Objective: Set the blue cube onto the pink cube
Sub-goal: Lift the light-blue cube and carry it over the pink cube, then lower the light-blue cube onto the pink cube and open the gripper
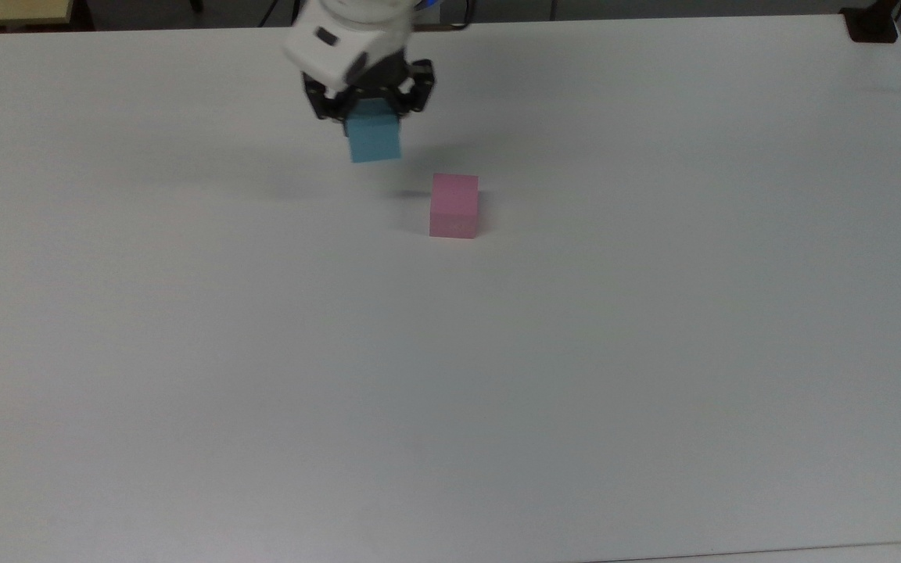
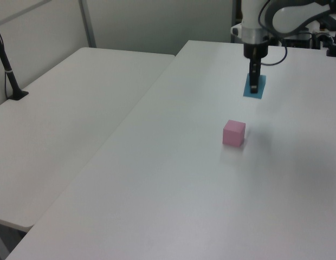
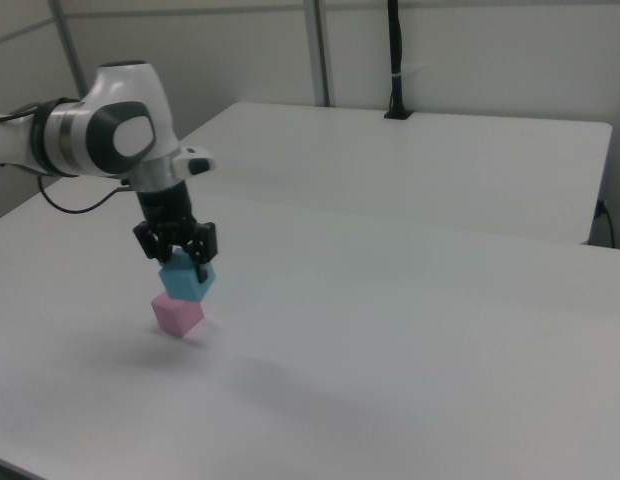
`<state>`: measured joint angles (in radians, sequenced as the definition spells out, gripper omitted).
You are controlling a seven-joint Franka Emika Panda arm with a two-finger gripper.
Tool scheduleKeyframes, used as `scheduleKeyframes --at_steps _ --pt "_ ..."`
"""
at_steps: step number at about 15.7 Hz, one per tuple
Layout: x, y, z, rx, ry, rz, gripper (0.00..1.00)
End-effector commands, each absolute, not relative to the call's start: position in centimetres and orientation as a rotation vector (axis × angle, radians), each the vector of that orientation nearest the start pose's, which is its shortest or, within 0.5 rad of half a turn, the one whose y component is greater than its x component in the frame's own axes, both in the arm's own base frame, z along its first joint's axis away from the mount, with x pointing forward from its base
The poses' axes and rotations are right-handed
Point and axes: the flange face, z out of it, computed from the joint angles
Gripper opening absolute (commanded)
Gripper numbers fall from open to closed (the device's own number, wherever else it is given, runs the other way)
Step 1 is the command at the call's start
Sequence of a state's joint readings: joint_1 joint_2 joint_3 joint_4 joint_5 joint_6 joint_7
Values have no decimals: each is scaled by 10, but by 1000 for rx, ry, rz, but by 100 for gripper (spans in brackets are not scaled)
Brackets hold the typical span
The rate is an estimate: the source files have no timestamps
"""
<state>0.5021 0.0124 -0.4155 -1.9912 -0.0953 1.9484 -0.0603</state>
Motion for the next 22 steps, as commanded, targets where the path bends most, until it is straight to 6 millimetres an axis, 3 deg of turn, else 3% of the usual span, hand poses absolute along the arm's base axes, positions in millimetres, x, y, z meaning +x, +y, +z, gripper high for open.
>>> scheduleKeyframes --at_steps 1,5,8,19,20,22 --pt "569 92 429 -3267 -240 139 24" --pt "594 116 403 -3290 -212 166 28" --pt "601 130 393 -3277 -211 181 29" --pt "593 142 398 -3169 -136 283 29" --pt "593 142 397 -3169 -136 286 42" --pt "592 144 393 -3171 -139 295 97"
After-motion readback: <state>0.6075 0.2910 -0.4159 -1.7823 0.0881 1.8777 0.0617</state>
